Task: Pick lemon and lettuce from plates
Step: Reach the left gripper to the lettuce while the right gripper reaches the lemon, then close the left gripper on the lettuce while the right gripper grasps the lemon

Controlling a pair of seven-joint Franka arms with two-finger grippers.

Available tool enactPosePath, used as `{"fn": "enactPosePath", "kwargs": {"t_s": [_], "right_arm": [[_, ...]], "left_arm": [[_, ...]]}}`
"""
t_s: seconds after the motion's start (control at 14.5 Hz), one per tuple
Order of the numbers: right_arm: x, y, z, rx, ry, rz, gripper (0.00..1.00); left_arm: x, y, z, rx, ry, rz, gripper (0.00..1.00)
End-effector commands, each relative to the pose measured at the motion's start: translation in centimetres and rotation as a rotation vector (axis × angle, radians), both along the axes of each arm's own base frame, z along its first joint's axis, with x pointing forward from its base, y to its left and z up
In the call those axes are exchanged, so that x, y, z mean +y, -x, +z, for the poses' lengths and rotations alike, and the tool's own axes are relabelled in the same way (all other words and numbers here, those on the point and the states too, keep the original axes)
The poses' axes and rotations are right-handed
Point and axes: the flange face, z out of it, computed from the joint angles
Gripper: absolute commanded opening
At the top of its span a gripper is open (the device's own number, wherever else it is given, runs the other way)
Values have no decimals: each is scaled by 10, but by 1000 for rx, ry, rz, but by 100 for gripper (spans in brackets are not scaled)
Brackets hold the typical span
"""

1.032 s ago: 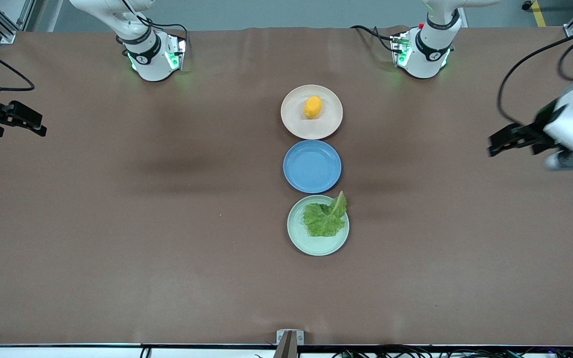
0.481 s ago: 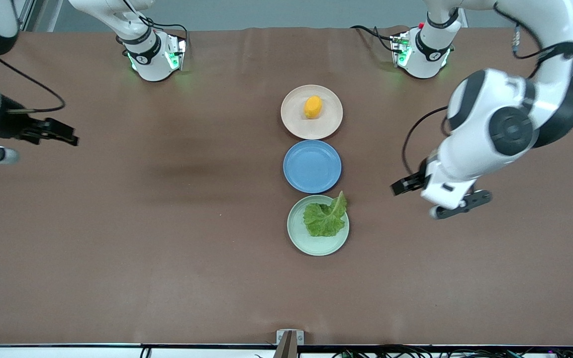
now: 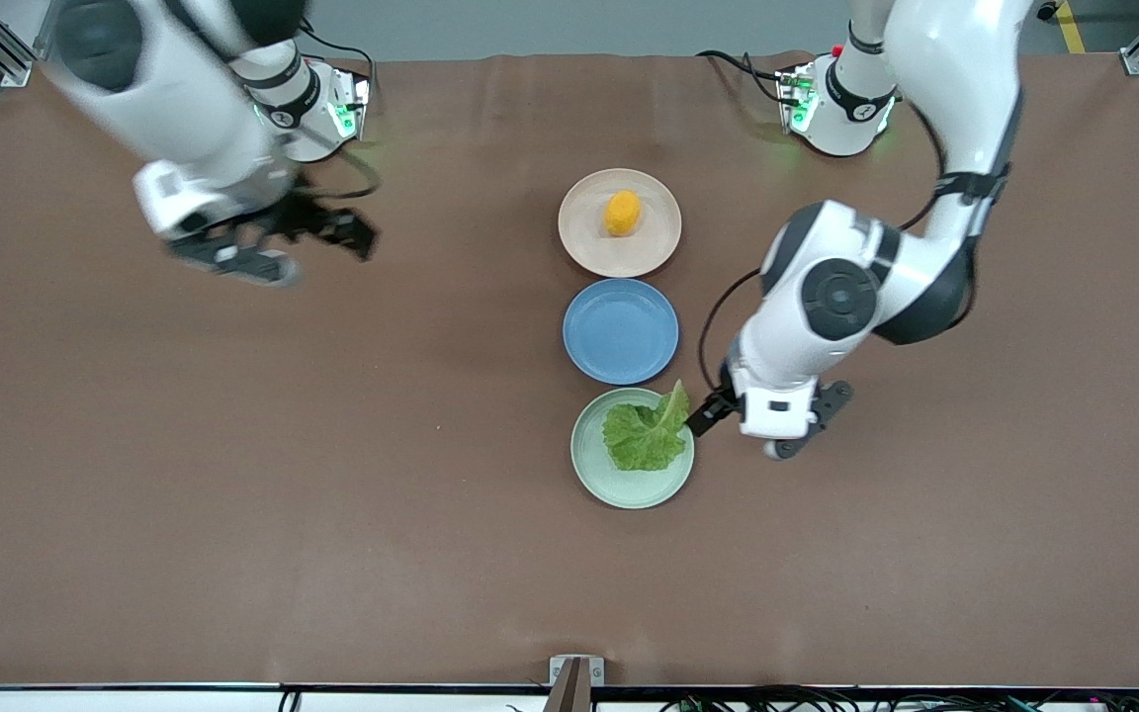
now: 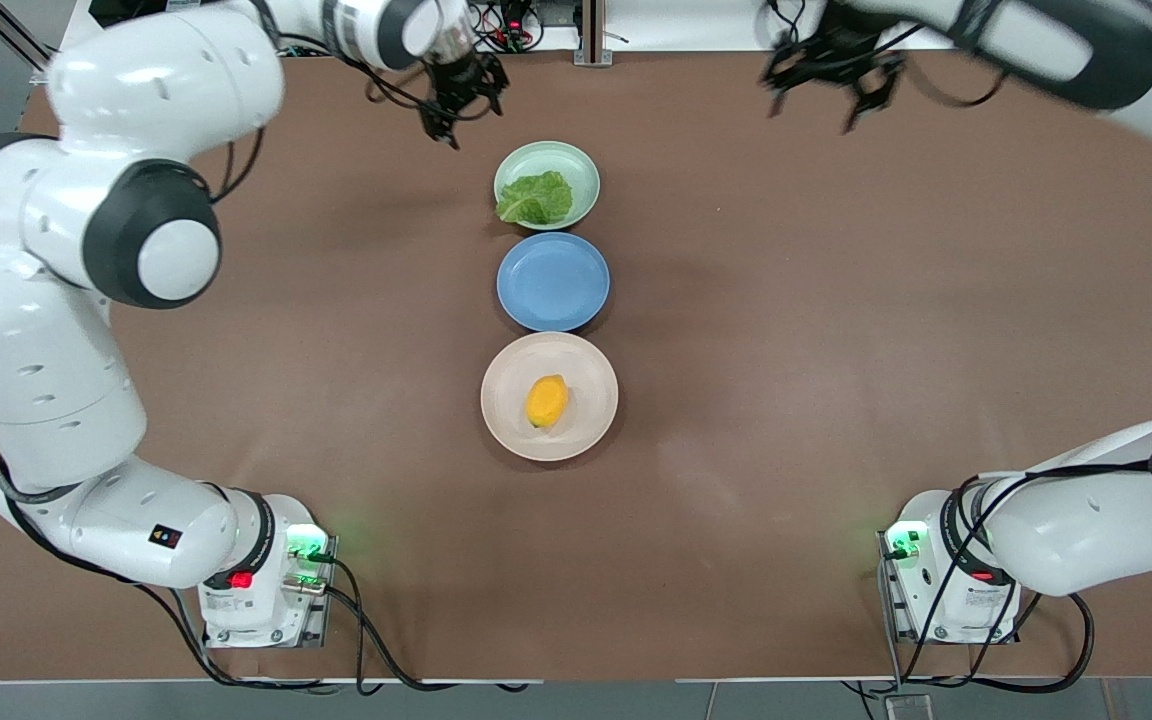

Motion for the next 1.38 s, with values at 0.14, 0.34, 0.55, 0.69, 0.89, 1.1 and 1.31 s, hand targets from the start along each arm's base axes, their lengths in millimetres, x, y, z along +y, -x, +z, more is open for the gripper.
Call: {"fn": "enactPosePath", "kwargs": {"t_s": [0.14, 0.34, 0.55, 0.69, 0.89, 1.1, 1.31], "right_arm": [[133, 88, -83, -57, -11, -132, 100], [189, 120, -138, -62, -1, -141, 100], [238, 157, -190, -82, -24, -178, 100], [258, 179, -217, -91, -19, -191, 100], [275, 200, -245, -97, 4, -216, 100], [289, 218, -269, -111, 10, -232, 100], [302, 227, -291, -120, 24, -228, 100]], "left_arm": [[-53, 4, -54, 9, 14, 143, 100], [-63, 3, -81, -29, 20, 185, 100], [-70, 9, -110, -24, -8, 170, 100], [-70, 9, -121, -28, -14, 165, 100], [-75, 11, -135, -39, -1, 161, 100], [-77, 8, -140, -65, 22, 164, 100], [-76, 7, -146, -76, 29, 166, 98]]}}
